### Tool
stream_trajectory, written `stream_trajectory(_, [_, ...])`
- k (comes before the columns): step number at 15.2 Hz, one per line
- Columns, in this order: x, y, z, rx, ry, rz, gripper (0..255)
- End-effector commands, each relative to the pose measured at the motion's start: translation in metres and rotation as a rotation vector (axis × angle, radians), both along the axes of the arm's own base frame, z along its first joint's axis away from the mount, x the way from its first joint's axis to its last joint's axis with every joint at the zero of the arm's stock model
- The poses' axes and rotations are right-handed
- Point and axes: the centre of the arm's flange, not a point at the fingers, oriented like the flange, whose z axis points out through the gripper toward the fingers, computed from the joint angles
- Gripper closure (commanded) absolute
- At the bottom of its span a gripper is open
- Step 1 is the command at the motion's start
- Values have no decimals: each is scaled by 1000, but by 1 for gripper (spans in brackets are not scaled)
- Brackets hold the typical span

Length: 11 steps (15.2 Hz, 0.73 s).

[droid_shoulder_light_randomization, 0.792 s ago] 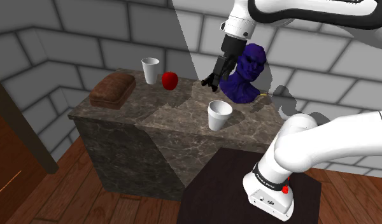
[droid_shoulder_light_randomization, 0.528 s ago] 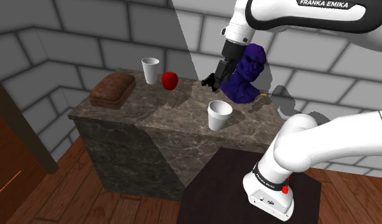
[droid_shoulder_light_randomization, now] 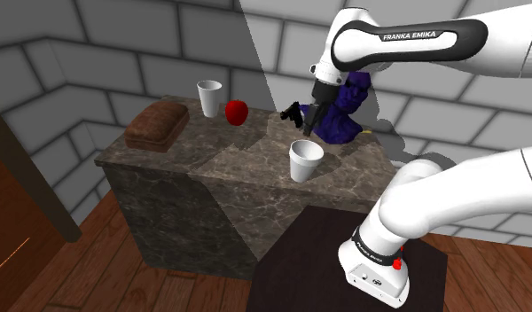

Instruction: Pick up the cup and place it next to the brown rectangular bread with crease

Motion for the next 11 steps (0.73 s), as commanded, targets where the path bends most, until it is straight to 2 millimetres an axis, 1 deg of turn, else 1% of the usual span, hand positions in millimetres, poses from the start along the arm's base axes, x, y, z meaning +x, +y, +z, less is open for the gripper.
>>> stream_trajectory(1, [3, -18, -17, -1, 5, 4, 0])
stream_trajectory(7, [10, -73, -73, -1, 24, 14, 0])
stream_trajectory(8, [11, -75, -75, -1, 25, 15, 0])
stream_trajectory(11, [10, -73, -91, -1, 25, 15, 0])
